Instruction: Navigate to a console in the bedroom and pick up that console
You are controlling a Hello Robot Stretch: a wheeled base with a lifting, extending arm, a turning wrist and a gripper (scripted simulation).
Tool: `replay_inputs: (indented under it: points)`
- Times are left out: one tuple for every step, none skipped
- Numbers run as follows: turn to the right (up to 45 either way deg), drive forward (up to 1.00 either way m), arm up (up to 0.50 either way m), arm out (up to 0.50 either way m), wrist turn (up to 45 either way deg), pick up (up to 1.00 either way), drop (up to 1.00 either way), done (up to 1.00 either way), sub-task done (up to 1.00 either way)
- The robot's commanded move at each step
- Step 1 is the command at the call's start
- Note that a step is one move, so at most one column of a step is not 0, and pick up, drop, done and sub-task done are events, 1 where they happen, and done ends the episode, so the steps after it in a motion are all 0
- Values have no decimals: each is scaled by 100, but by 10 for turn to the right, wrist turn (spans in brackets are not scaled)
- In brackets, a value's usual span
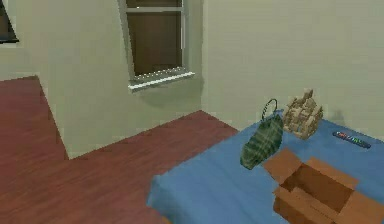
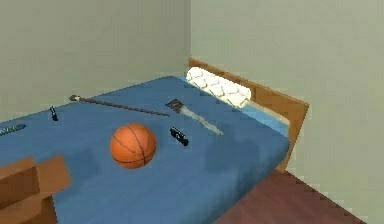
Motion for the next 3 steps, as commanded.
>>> replay_inputs:
  points:
    - [450, 0, 0, 0, 0, 0, 0, 0, 0]
    - [450, 0, 0, 0, 0, 0, 0, 0, 0]
    - [390, 0, 0, 0, 0, 0, 0, 0, 0]
